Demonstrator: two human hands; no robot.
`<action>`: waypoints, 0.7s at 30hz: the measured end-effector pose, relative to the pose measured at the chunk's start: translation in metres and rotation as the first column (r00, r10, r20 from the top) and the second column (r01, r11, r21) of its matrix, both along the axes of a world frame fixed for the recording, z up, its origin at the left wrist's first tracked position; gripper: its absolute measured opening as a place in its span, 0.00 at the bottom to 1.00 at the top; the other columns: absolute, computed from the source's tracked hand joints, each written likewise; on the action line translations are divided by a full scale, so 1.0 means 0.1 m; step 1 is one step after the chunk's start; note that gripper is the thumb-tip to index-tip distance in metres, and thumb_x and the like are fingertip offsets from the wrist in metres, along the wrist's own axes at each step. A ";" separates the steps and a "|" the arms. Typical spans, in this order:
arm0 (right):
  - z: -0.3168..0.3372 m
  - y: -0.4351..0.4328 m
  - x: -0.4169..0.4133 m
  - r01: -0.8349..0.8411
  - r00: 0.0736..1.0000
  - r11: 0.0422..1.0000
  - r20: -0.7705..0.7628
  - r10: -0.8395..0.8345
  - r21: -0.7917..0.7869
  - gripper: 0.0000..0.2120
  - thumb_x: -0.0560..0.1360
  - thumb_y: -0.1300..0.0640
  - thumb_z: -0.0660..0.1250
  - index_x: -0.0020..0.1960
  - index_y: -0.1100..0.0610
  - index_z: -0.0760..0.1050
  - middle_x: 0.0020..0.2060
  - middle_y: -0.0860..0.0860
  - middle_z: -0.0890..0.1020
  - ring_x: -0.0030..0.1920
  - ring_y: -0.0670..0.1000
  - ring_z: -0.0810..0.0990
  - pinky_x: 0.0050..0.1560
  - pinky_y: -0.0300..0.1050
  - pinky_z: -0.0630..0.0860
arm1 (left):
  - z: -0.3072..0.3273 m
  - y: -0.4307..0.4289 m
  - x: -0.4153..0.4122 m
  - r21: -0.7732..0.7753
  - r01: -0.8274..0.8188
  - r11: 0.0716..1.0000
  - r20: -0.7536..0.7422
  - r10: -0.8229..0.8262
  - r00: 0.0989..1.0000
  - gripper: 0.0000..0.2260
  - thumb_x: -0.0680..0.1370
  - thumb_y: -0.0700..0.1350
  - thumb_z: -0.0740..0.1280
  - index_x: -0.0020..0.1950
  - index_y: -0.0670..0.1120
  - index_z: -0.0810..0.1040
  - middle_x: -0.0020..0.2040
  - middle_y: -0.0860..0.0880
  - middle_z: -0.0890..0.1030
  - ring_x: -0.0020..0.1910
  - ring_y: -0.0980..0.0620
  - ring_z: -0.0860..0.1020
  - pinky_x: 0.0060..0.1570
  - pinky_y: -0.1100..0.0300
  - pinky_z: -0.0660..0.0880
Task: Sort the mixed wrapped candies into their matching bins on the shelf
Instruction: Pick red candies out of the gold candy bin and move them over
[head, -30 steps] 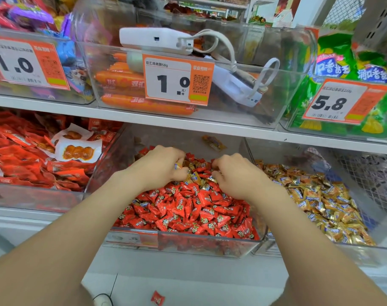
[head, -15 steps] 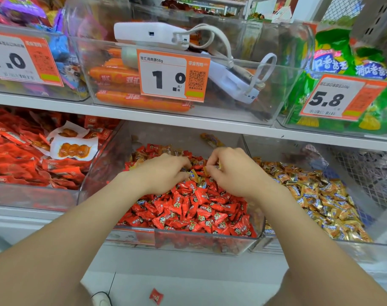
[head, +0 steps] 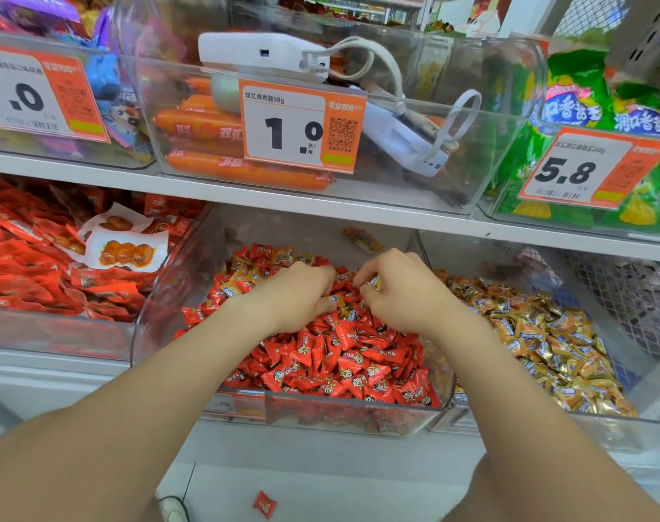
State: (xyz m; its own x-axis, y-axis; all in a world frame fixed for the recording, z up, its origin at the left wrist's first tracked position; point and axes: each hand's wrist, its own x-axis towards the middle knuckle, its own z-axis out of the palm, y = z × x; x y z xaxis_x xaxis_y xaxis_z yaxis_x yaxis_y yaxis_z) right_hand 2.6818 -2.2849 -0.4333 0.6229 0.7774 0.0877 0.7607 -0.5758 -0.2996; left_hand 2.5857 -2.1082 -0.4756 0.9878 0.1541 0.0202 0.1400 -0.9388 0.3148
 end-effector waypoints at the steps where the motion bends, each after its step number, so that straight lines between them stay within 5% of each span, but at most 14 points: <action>1: 0.01 0.00 -0.01 -0.004 1.000 1.000 -0.014 0.004 0.006 0.10 0.80 0.55 0.66 0.57 0.46 0.84 0.54 0.48 0.85 0.51 0.51 0.83 0.56 0.47 0.79 | 0.01 0.02 -0.01 -0.025 0.015 1.000 0.001 -0.015 1.000 0.11 0.82 0.54 0.69 0.47 0.52 0.70 0.40 0.50 0.77 0.40 0.48 0.77 0.43 0.49 0.77; 6: 0.01 0.03 -0.08 -0.125 0.985 0.992 -0.124 0.122 -0.023 0.18 0.79 0.39 0.70 0.67 0.43 0.80 0.63 0.46 0.83 0.67 0.52 0.78 0.65 0.51 0.76 | 0.08 0.12 -0.14 -0.131 0.097 0.987 0.082 -0.087 0.993 0.10 0.80 0.54 0.70 0.46 0.55 0.71 0.43 0.55 0.79 0.44 0.53 0.76 0.41 0.56 0.68; 10: -0.03 0.12 -0.13 -0.163 0.979 0.983 -0.133 0.151 -0.087 0.28 0.79 0.39 0.71 0.76 0.46 0.73 0.70 0.50 0.79 0.74 0.56 0.72 0.70 0.53 0.72 | 0.25 0.18 -0.37 -0.227 0.112 0.968 0.204 -0.065 0.977 0.08 0.81 0.54 0.70 0.48 0.55 0.73 0.43 0.53 0.81 0.44 0.51 0.79 0.43 0.51 0.74; 15: -0.06 0.19 -0.12 -0.169 0.978 0.985 -0.126 0.164 -0.029 0.07 0.79 0.44 0.72 0.52 0.45 0.85 0.51 0.48 0.85 0.59 0.54 0.78 0.61 0.52 0.77 | 0.38 0.33 -0.71 -0.332 0.080 0.940 0.191 -0.017 0.981 0.07 0.82 0.54 0.69 0.52 0.55 0.73 0.43 0.53 0.79 0.39 0.56 0.75 0.41 0.59 0.73; 19: -0.02 0.25 -0.16 -0.156 0.981 0.987 -0.114 0.160 0.046 0.13 0.80 0.45 0.71 0.63 0.46 0.83 0.60 0.45 0.84 0.63 0.52 0.80 0.66 0.50 0.75 | 0.37 0.41 -0.86 -0.336 0.026 0.941 0.153 0.027 0.988 0.06 0.83 0.54 0.67 0.53 0.56 0.71 0.44 0.48 0.81 0.36 0.54 0.74 0.40 0.54 0.73; 21: 0.01 0.28 -0.20 -0.206 0.923 0.965 -0.296 0.246 0.160 0.18 0.80 0.42 0.72 0.67 0.46 0.80 0.51 0.44 0.85 0.52 0.46 0.83 0.56 0.49 0.80 | 0.37 0.43 -0.90 -0.349 0.026 0.937 0.142 0.025 0.990 0.05 0.84 0.54 0.66 0.53 0.57 0.72 0.43 0.48 0.81 0.36 0.51 0.75 0.41 0.50 0.75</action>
